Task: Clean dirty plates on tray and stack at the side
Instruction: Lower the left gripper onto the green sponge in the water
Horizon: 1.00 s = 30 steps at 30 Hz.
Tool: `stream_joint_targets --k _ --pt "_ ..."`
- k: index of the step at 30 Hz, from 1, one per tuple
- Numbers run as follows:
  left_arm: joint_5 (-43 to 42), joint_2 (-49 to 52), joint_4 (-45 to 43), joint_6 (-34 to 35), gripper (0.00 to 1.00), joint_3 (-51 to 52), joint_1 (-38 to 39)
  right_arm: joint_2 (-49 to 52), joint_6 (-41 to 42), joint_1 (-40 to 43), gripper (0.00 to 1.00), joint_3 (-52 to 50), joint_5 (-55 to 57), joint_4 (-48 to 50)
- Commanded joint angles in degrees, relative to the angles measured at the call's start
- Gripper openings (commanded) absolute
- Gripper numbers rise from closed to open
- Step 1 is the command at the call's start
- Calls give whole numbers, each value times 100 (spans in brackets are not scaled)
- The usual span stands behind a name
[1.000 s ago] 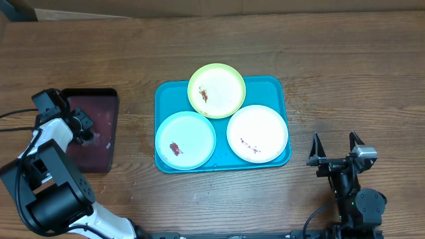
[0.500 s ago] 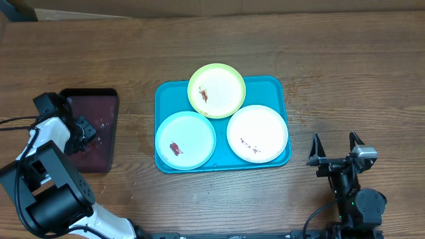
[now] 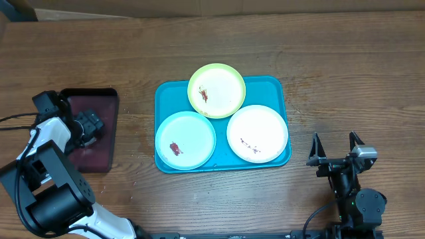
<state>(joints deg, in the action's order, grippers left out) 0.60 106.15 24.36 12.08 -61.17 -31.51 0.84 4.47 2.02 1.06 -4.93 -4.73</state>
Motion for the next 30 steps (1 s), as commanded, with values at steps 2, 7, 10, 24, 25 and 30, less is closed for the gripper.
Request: stream_joint_targets --k 2,7,10,24,25,30 --pt "-120 138 -367 11 100 101 2 -68 -2 31 100 -59 37 28" --pt "-125 138 -713 11 100 101 2 -68 -2 31 100 -59 37 28" --pt "-122 140 -756 9 73 101 2 -68 -2 31 100 -59 37 28" --pt "-232 140 -52 17 100 101 2 -68 -2 31 100 -59 37 28" --pt "-262 140 92 17 100 101 4 -68 -2 31 100 -59 37 28" --pt "-341 140 671 17 84 101 2 -68 -2 31 100 -59 37 28"
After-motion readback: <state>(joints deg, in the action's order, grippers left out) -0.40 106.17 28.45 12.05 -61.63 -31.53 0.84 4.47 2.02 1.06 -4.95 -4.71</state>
